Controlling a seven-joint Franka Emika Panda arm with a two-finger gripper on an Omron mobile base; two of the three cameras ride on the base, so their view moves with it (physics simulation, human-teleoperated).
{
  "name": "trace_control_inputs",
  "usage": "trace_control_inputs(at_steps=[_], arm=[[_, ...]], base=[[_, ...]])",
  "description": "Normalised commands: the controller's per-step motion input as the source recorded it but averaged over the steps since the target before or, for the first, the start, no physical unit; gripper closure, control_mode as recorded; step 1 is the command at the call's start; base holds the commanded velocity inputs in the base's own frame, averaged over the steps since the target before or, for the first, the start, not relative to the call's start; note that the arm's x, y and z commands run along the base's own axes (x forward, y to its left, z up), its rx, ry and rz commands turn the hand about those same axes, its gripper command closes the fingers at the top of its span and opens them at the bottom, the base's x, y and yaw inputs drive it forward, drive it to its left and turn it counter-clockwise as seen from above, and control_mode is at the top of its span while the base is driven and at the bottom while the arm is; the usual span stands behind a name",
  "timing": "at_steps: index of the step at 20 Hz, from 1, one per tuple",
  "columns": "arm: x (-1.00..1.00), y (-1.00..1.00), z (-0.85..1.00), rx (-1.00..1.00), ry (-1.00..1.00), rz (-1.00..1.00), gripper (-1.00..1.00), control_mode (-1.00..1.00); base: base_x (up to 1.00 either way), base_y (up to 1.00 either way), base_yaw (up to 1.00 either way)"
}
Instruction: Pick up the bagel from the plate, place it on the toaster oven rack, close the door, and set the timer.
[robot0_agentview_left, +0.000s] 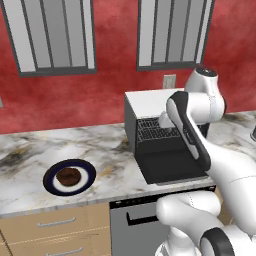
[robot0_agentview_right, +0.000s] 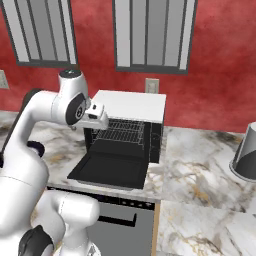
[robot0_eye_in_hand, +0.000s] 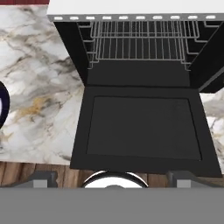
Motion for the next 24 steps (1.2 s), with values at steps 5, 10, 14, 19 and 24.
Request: trace_control_inputs(at_steps=[5, 10, 14, 19, 24], arm=[[0.02, -0.11, -0.17, 0.24, 0.00, -0.04, -1.00, -1.00], [0.09, -0.28, -0.07, 0.27, 0.00, -0.08, -1.00, -1.00], [0.07, -0.29, -0.09, 0.29, -0.01, -0.10, -1.00, -1.00], [0.12, -0.23, -0.15, 0.29, -0.04, -0.10, -1.00, -1.00], [0.22, -0.03, -0.22, 0.28, -0.08, -0.08, -1.00, -1.00]], base=[[0.00, 0.00, 0.00], [0.00, 0.00, 0.00], [0.00, 0.00, 0.00], [0.00, 0.00, 0.00], [0.00, 0.00, 0.00]])
